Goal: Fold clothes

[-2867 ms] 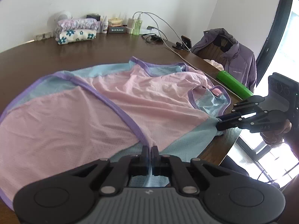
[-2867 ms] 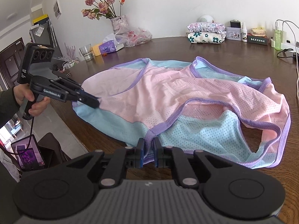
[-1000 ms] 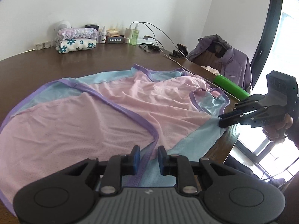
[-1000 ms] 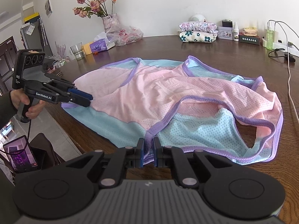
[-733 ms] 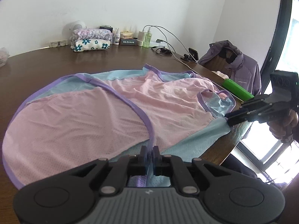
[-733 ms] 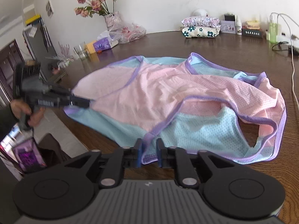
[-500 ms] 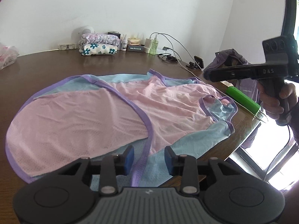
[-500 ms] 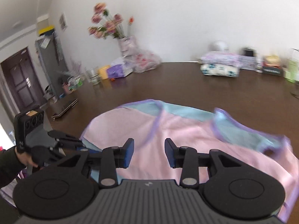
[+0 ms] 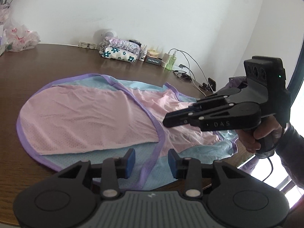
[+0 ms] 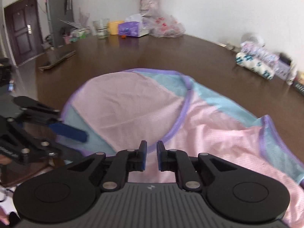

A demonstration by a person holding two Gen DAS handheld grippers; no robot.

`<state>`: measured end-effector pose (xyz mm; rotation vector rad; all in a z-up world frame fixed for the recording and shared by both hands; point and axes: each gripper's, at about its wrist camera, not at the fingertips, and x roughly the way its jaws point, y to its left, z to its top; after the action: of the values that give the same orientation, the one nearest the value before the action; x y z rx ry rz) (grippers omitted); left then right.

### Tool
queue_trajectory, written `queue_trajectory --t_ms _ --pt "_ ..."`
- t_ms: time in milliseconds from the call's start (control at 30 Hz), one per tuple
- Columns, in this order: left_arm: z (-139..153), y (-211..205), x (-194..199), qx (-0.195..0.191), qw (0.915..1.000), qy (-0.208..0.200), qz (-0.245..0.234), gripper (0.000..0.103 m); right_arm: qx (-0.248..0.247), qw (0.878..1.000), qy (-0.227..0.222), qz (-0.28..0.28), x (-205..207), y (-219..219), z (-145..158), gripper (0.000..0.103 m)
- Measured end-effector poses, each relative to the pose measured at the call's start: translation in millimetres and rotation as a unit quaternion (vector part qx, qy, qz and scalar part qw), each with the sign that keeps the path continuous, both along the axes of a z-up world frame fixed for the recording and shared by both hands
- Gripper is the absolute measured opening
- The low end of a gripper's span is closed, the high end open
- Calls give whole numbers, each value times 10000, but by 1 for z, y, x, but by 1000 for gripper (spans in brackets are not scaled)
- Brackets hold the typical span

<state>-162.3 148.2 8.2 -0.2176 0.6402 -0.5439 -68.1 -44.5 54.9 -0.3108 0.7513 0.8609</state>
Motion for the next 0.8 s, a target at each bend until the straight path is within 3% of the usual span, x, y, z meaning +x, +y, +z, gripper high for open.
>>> queue_trajectory --t_ms 133,200,267,400,600,733,800 --pt "7 -20 9 60 9999 -64 -97 39 -88 9997 194 104 17 8 9 11" --pt "6 -28 12 60 9999 -22 -143 39 122 9998 26 -165 47 8 31 11" --pt "0 -31 14 77 9999 65 -106 39 -98 9991 -223 -333 85 23 41 11" --pt "-7 -27 12 -61 9997 184 113 42 -701 9965 53 -454 156 65 15 11" --pt "-5 -29 11 -33 9993 232 281 42 -784 9959 75 -444 172 84 -5 6" --pt "10 -24 18 -183 9986 393 290 43 -477 9963 -291 -650 149 26 27 11" --pt "19 -20 24 -318 9984 373 272 51 -360 9940 -303 -984 139 -27 38 20"
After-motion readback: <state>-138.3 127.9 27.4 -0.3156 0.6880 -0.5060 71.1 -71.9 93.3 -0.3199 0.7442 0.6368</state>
